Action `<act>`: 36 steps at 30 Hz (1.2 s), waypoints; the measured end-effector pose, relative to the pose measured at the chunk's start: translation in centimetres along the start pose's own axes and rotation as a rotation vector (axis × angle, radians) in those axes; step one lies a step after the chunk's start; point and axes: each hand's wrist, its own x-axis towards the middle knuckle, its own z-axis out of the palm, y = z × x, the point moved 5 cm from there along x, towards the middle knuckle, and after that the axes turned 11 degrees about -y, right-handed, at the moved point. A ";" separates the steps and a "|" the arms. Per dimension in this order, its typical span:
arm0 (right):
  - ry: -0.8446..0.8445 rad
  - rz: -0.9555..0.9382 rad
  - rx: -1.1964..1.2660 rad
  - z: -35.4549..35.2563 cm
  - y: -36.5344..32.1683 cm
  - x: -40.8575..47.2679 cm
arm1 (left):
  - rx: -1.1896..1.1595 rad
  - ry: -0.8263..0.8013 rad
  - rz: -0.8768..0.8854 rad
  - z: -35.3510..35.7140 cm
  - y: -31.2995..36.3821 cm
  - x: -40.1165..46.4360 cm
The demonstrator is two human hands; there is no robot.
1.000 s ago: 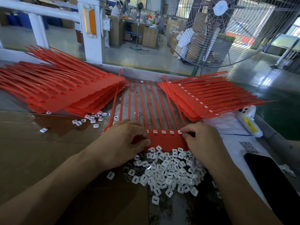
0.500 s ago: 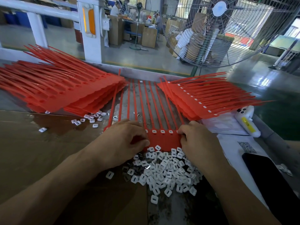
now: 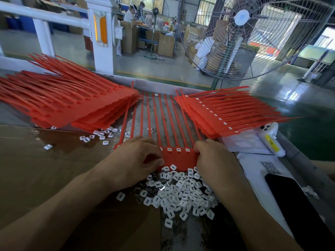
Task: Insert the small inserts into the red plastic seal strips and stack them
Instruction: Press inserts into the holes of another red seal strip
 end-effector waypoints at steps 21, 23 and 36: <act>-0.081 -0.419 0.452 1.4 -0.3 0.2 | 0.003 0.014 0.032 0.0 0.0 0.0; -0.110 -0.440 0.493 1.4 -0.2 0.1 | 0.004 0.008 0.033 0.0 0.0 0.1; -0.229 -0.478 0.615 1.1 -0.8 -0.7 | -0.012 -0.067 0.048 -0.2 -0.1 -0.1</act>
